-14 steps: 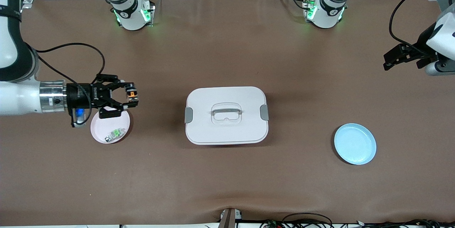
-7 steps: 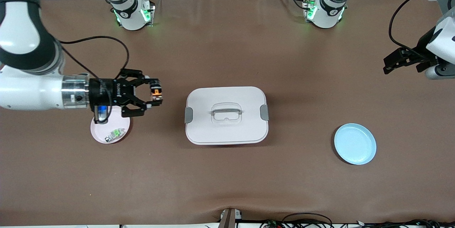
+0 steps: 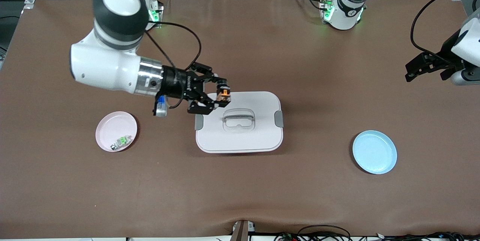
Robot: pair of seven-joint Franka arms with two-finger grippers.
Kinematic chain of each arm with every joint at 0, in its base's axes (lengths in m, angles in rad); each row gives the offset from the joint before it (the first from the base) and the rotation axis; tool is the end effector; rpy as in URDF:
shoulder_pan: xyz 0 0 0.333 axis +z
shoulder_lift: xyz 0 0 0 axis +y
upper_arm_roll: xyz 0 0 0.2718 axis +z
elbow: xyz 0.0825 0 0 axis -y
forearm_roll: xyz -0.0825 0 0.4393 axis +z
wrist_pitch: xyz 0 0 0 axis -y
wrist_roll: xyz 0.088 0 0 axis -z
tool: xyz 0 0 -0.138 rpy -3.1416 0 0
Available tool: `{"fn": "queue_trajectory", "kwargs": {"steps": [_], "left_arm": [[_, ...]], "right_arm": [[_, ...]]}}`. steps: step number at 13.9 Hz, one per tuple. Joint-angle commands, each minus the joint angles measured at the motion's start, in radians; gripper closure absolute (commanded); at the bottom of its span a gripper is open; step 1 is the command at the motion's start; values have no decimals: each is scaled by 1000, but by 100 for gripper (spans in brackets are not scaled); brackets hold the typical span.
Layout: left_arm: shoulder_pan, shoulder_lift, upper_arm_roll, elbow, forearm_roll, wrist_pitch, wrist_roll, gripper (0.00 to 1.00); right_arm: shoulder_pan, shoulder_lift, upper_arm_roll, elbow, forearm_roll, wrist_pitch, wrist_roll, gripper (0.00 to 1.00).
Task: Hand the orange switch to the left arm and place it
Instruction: 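Carry the switch with the right gripper over the white box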
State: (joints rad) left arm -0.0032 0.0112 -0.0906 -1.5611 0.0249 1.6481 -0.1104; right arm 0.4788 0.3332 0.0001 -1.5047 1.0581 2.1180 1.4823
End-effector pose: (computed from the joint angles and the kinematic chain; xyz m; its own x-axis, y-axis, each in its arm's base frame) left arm 0.6207 -0.0549 0.5548 0.9968 0.0150 0.0779 0.0163 -0.9997 -0.0154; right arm 0.6321 0.3989 0.4536 0.1102 -0.5385 -0.8354 -0.9939 -0.0560 -0.0950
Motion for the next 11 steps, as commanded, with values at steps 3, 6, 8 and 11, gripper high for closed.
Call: {"fn": "queue_trajectory", "kwargs": {"steps": [3,6,8,11], "left_arm": [[-12,18,-1,9,-172,58,8,0],[-26,18,-3,9,-249,70,-5,0],[-60,22,-3,9,-321,87,-6,0],[-80,82,-3,15,-513,142,9,0]], "right_arm": [[95,81,-14,153,-257,10,275,100],[133,109,-15,205,-280,55,358,100],[158,133,-17,250,-282,98,404,100],[179,211,-19,380,-331,99,518,100]]}}
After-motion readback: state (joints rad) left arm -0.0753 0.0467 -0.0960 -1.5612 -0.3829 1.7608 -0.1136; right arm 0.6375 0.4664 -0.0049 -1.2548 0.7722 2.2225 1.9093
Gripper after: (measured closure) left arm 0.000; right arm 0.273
